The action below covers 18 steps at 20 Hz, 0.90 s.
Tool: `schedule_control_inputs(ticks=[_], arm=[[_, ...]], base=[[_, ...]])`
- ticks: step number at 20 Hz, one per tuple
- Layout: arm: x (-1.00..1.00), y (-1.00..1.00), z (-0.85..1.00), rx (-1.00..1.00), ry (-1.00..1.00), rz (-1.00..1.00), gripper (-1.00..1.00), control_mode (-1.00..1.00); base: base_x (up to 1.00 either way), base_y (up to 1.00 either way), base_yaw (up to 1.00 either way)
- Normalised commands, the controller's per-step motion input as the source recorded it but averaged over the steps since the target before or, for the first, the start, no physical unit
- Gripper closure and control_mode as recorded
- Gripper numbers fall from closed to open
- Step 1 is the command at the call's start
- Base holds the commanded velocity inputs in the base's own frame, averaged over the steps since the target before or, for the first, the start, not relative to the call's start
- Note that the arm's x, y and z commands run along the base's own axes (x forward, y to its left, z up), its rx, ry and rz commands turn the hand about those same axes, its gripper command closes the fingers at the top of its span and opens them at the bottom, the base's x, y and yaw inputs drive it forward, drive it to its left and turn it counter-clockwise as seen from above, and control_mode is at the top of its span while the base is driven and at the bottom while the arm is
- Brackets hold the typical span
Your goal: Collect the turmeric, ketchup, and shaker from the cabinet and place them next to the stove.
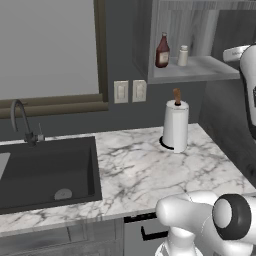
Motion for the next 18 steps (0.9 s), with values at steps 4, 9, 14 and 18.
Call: schedule_control_inputs(ticks=[4,9,14,18], arm=[[0.36,-0.03,-0.04,-0.04,0.0,-0.05,-1.0,-1.0],[0.34,0.0,0.0,-0.01,0.0,-0.05,-1.0,-1.0],[0.32,0.0,0.0,0.0,0.0,-0.03,-1.0,-1.0],[0.33,0.0,0.0,0.0,0.0,0.0,-1.0,-1.0]], base=[[0.0,0.0,0.0],[0.0,0.0,0.0],[0.0,0.0,0.0],[0.0,0.0,0.0]])
